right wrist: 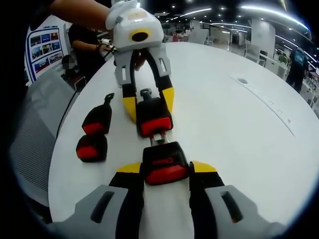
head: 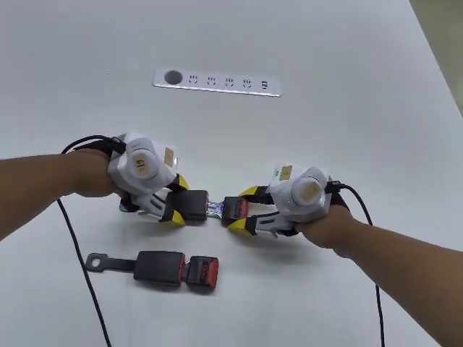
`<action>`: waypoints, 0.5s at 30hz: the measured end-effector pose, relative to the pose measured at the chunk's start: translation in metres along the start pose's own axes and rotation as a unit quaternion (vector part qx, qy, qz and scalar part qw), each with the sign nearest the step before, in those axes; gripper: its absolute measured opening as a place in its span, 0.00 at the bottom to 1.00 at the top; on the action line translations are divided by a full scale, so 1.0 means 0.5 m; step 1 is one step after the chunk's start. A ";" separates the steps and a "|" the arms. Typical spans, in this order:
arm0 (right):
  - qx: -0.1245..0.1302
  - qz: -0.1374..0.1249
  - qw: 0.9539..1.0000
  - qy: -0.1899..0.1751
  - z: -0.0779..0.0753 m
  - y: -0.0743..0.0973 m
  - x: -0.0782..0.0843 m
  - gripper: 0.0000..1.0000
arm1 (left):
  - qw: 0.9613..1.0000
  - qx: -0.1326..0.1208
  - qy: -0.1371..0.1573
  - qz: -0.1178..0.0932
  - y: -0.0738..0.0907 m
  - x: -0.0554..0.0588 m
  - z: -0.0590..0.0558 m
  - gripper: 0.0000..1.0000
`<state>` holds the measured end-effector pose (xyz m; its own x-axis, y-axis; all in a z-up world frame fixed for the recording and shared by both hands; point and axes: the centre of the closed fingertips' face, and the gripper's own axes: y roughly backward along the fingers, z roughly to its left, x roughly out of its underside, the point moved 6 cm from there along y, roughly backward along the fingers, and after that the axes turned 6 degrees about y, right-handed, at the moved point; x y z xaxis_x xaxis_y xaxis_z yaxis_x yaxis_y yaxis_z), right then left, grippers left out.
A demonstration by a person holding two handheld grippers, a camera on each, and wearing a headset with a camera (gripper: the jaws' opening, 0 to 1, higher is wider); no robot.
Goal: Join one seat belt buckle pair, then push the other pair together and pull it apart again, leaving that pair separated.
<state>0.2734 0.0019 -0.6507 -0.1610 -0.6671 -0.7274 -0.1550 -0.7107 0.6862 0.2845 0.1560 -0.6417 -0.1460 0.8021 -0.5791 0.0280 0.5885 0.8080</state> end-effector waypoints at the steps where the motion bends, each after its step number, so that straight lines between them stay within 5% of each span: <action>1: 0.000 0.000 1.000 0.000 -0.003 0.002 0.002 0.34 | 1.000 0.000 0.000 -0.001 0.000 -0.001 -0.001 0.34; 15: 0.003 0.000 1.000 0.003 -0.007 0.052 0.052 0.34 | 1.000 0.001 -0.004 0.000 0.001 -0.002 -0.002 0.35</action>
<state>0.2687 -0.0348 -0.6520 -0.1561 -0.6686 -0.7270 -0.1617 -0.7088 0.6866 0.2835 0.1554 -0.6408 -0.1383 0.8024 -0.5805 0.0306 0.5893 0.8073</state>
